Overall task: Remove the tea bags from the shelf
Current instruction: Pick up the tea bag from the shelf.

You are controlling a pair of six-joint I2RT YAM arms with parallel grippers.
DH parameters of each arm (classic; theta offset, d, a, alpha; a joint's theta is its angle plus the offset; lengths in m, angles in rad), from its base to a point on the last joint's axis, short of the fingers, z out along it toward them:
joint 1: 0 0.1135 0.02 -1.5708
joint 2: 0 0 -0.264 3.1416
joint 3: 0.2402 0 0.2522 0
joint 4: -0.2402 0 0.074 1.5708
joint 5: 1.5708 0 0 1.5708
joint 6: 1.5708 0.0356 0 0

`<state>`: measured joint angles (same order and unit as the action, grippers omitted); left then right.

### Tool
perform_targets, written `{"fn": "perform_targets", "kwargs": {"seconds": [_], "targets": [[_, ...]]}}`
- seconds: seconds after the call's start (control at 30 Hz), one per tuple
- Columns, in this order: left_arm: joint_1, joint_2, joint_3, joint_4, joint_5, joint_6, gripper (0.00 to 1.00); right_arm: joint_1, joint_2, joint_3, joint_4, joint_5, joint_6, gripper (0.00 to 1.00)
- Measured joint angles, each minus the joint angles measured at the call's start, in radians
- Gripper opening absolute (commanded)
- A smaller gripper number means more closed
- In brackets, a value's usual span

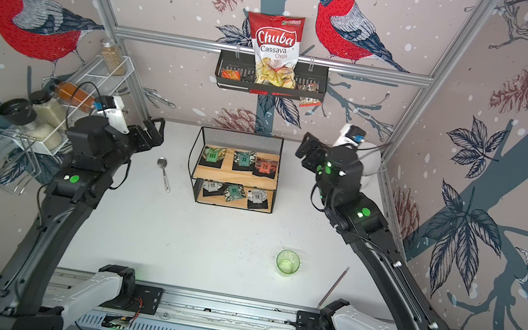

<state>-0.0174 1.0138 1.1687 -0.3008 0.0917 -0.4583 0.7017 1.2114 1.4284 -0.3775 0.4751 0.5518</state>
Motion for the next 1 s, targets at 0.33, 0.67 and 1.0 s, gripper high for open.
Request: {"fn": "perform_targets", "kwargs": {"seconds": [0.33,0.67,1.0], "targets": [[-0.325,0.023,0.05,-0.162,-0.126,-0.086,0.91,0.179,0.546,0.52,-0.391,0.138,0.024,0.75],[-0.398,-0.067,0.014,-0.272,-0.274,-0.091,0.92,0.124,0.866,0.78,-0.582,0.085,-0.011,0.58],[-0.398,-0.106,0.004,-0.287,-0.324,-0.094,0.9,0.122,0.97,0.803,-0.641,0.032,-0.032,0.59]]}}
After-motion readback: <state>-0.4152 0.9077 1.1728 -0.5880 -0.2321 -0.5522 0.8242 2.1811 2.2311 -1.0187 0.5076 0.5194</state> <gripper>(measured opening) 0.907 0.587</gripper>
